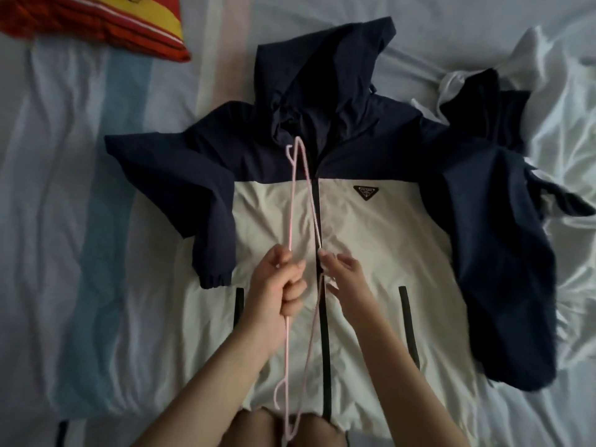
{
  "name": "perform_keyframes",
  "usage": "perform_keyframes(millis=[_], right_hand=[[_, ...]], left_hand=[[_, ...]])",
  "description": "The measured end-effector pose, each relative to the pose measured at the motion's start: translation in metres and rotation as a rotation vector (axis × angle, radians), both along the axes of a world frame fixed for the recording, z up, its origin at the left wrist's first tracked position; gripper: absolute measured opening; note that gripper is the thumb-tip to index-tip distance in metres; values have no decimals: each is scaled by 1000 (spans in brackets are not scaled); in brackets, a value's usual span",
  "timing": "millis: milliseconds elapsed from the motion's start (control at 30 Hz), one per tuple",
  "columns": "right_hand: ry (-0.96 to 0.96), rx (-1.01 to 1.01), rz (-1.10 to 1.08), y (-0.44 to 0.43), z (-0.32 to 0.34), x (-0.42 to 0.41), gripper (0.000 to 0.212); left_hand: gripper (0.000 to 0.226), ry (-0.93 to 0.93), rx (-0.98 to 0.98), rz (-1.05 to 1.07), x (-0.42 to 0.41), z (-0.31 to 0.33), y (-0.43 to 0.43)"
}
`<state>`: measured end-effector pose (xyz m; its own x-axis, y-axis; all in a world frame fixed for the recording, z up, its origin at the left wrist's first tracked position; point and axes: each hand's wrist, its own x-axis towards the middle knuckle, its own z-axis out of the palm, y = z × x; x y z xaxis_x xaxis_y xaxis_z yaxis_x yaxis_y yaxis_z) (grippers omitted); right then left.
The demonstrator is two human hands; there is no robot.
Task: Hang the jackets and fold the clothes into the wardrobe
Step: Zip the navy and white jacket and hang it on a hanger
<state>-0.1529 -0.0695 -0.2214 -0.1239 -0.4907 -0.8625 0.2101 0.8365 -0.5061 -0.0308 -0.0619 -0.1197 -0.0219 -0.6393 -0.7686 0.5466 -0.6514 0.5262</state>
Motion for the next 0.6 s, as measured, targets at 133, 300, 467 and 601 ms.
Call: perform_keyframes(millis=[133,300,467,601], right_hand=[[228,57,-501,7,-7,16,38],[-697,184,-569,-7,17,3,49],[-328,-135,-318,-51,12,-12,41],[16,-257,-513,-94,-7,-39,37]], left_hand=[[33,223,112,256,11,-14,-14],[27,243,14,111,29,-23,-26],[14,-330,-64,-579,35,-43,-35],[12,-880,-376,-816,25,-50,-79]])
